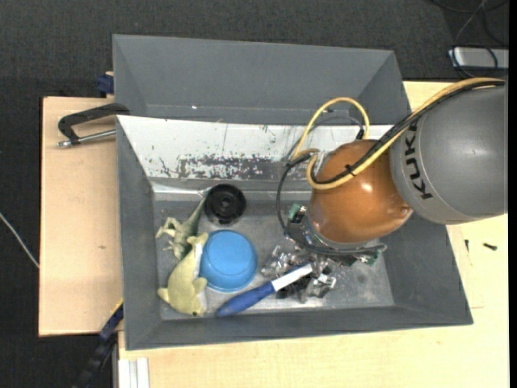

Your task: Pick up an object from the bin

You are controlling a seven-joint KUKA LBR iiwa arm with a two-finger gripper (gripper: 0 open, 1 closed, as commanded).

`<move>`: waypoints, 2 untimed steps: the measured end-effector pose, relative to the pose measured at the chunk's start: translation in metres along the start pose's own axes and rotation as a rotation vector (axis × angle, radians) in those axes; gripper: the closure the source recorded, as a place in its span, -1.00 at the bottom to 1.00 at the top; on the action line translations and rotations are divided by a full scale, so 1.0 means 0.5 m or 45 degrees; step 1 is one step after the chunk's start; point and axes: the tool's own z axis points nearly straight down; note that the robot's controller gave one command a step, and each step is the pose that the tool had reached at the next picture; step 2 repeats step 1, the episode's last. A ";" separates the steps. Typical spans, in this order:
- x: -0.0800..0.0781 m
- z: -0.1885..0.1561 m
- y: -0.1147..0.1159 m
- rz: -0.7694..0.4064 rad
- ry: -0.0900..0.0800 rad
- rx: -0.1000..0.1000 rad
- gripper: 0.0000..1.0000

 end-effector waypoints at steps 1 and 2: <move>-0.005 -0.148 -0.004 0.004 -0.009 0.002 1.00; -0.005 -0.148 -0.004 0.004 -0.009 0.002 1.00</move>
Offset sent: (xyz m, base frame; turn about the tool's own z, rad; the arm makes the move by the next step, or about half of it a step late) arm -0.0001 0.0000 0.0694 0.0000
